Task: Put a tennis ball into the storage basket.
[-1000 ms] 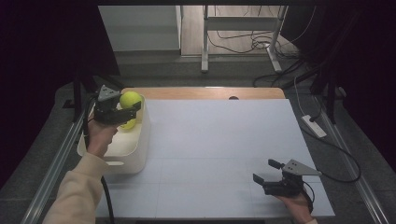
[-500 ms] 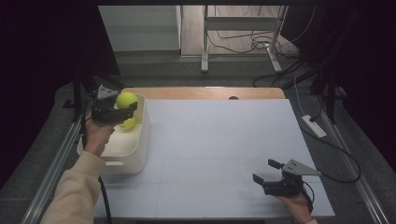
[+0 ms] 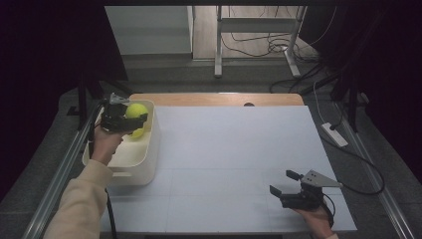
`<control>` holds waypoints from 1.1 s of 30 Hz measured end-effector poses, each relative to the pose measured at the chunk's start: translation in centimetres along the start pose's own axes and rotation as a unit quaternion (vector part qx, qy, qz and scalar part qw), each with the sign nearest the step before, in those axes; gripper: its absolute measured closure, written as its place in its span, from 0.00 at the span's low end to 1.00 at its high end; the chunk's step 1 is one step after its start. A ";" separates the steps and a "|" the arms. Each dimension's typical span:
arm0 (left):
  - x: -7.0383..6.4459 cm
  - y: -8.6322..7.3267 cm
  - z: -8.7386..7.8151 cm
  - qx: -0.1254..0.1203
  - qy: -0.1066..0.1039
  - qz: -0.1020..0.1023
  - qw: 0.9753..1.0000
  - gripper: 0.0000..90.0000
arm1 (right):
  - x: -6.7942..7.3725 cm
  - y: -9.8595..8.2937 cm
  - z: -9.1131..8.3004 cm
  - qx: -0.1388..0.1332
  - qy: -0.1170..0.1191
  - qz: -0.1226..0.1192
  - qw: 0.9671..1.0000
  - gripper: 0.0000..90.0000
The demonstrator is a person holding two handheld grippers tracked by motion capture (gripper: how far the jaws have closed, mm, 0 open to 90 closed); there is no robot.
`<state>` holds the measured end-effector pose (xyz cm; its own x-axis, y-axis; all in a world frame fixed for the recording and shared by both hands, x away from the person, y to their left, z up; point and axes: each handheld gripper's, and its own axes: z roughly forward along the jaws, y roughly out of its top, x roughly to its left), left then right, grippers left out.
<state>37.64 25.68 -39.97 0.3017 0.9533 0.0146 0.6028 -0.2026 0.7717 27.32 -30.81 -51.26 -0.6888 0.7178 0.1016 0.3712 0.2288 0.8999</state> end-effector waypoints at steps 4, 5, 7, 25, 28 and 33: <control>0.2 0.0 0.0 0.001 0.001 -0.004 1.000 0.30 | 0.0 0.0 0.0 -0.001 0.000 0.000 1.000 0.10; 0.3 -0.1 -0.1 0.000 0.001 -0.007 1.000 0.30 | 0.0 0.0 0.0 -0.001 0.000 0.000 1.000 0.10; 0.3 -0.1 -0.1 0.000 0.001 -0.007 1.000 0.30 | 0.0 0.0 0.0 -0.001 0.000 0.000 1.000 0.10; 0.1 -0.2 -2.1 -0.067 -0.053 -0.018 0.996 0.12 | 0.0 0.0 -0.1 -0.003 0.001 0.000 1.000 0.10; 0.0 -0.5 -2.4 -0.075 -0.067 -0.017 0.995 0.10 | -0.1 0.0 0.0 -0.004 0.000 0.000 1.000 0.10; -0.2 -0.8 -2.8 -0.088 -0.082 -0.021 0.993 0.10 | -0.3 0.1 0.1 -0.007 0.000 0.003 1.000 0.10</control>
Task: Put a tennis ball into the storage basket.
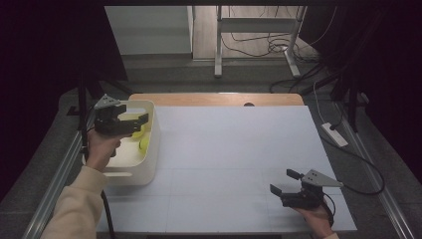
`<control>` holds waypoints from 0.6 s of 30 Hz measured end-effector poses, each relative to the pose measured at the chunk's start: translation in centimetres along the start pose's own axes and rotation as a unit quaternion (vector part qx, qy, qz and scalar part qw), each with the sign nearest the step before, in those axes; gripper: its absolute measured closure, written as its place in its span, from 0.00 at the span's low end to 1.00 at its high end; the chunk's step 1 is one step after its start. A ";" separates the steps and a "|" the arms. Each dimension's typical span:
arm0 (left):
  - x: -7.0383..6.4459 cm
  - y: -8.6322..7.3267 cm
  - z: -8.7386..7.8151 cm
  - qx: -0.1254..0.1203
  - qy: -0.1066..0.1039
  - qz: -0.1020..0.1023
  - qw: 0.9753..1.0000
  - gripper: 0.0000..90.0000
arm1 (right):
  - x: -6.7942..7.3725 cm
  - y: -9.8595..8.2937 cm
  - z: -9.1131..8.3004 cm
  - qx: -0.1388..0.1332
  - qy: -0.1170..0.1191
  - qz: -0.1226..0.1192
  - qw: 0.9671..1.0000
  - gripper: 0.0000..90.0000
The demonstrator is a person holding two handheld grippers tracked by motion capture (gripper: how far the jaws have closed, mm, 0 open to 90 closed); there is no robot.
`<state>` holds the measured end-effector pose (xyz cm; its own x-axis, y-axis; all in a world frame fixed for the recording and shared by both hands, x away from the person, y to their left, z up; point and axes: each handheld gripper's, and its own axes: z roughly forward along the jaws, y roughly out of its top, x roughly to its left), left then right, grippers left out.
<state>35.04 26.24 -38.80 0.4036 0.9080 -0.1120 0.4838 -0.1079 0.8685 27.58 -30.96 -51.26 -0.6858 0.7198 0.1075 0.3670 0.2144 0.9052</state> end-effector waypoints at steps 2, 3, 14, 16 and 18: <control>-0.1 -0.1 -0.1 -0.003 -0.006 0.000 1.000 0.09 | -0.1 0.0 0.0 0.000 0.001 0.000 1.000 0.10; -0.1 -0.1 -0.1 -0.005 -0.008 0.000 1.000 0.09 | -0.1 0.0 0.0 -0.001 0.001 -0.001 1.000 0.10; -0.9 -0.4 -0.2 -0.019 -0.039 0.002 0.999 0.09 | -0.1 0.1 0.0 -0.004 0.004 0.000 1.000 0.10; -1.3 -0.5 -0.3 -0.021 -0.045 0.004 0.999 0.09 | -0.1 0.1 0.0 -0.002 0.006 0.000 1.000 0.10; -1.5 -0.5 -0.4 -0.023 -0.049 0.006 0.999 0.09 | -0.1 0.1 0.0 -0.003 0.005 0.000 1.000 0.10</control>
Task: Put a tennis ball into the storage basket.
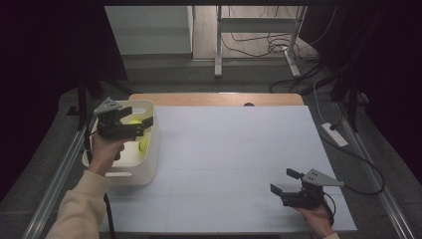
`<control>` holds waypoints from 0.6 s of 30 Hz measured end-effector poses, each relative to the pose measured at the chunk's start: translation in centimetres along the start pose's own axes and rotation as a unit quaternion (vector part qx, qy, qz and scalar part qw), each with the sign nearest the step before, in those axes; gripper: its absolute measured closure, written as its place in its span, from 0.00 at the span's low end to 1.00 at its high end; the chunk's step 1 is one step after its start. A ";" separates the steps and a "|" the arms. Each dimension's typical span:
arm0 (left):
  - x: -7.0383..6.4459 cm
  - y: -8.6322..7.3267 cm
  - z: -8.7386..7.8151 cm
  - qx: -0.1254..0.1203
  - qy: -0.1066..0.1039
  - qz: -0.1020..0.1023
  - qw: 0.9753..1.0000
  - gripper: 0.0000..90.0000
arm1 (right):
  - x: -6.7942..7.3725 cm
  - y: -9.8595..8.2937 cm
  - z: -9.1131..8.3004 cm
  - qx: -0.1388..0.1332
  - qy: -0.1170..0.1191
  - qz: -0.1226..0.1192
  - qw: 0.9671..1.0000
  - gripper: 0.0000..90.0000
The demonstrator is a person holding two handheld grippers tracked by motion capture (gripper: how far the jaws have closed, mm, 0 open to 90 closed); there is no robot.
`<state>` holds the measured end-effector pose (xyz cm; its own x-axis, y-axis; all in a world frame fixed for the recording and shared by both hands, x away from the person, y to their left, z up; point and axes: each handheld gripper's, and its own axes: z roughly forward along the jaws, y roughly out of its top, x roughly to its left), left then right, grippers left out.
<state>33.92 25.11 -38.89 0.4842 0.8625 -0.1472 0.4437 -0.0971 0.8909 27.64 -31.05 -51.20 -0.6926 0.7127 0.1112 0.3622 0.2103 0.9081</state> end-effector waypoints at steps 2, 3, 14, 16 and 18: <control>-0.4 -0.1 0.0 -0.001 -0.009 -0.001 1.000 0.09 | 0.0 0.0 -0.1 -0.001 0.000 0.000 1.000 0.10; -0.6 -0.1 0.0 0.000 -0.011 0.001 1.000 0.09 | 0.0 0.0 -0.1 -0.001 -0.001 0.000 1.000 0.10; -2.0 -0.1 -0.2 -0.005 -0.034 0.009 0.999 0.09 | 0.1 0.1 0.1 0.002 -0.003 -0.004 1.000 0.10; -2.4 -0.1 -0.1 -0.004 -0.040 0.012 0.999 0.10 | 0.1 0.1 0.0 0.001 -0.003 -0.004 1.000 0.10; -2.7 -0.1 -0.1 -0.003 -0.044 0.013 0.999 0.10 | 0.1 0.1 0.0 0.001 -0.004 -0.004 1.000 0.10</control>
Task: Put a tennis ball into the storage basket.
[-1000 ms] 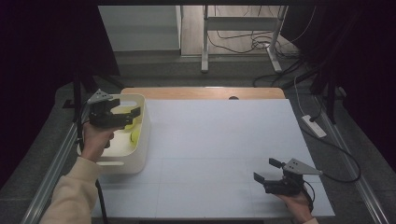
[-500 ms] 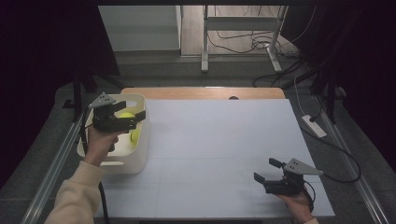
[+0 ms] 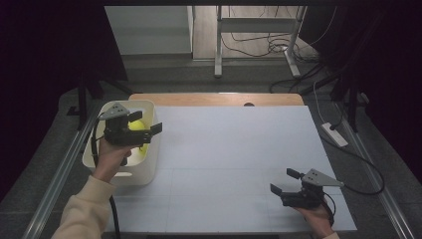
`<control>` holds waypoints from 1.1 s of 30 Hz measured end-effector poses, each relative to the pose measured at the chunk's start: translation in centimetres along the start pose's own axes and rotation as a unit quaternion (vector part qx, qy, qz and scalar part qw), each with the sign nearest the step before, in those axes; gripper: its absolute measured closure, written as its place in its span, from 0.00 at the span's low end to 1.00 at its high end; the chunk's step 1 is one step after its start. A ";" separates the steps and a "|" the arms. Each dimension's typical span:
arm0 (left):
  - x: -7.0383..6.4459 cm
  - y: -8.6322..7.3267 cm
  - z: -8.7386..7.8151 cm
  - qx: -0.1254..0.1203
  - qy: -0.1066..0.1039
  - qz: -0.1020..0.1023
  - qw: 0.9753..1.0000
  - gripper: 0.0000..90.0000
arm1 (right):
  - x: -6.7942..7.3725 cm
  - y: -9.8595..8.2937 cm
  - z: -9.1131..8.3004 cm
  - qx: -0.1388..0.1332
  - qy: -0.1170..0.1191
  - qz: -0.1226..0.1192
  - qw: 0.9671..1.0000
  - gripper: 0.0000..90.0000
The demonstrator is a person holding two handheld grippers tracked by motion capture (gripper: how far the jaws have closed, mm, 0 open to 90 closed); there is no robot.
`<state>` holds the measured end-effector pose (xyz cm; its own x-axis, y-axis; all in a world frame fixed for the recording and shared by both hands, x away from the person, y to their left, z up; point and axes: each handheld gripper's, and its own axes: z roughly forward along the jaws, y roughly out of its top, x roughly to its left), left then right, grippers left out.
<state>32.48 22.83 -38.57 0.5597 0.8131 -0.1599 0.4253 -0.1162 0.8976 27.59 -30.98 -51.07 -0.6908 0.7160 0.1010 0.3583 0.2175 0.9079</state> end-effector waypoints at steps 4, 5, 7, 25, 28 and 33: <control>-0.5 -0.2 0.1 -0.002 -0.010 0.002 1.000 0.10 | 0.0 -0.1 -0.1 0.001 -0.003 0.001 1.000 0.10; -0.8 -0.3 0.2 -0.002 -0.016 0.003 1.000 0.10 | 0.0 -0.1 -0.1 0.001 -0.004 0.002 1.000 0.10; -1.0 -0.4 0.3 -0.003 -0.020 0.002 1.000 0.10 | -0.1 -0.1 -0.1 0.001 -0.004 0.003 1.000 0.10; -3.9 -1.2 0.5 -0.006 -0.060 0.028 0.998 0.11 | 0.0 -0.1 -0.2 0.002 -0.005 0.002 1.000 0.10; -4.3 -1.3 0.6 -0.004 -0.066 0.030 0.997 0.11 | 0.0 -0.1 -0.2 0.002 -0.005 0.001 1.000 0.10; -5.1 -1.6 0.6 -0.004 -0.077 0.037 0.996 0.11 | 0.0 -0.1 -0.2 0.002 -0.006 0.000 1.000 0.10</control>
<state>29.36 18.52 -39.41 0.6922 0.7050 -0.1546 0.3734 -0.1666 0.9126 27.38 -31.12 -51.04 -0.6834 0.7238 0.0955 0.3601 0.2203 0.9065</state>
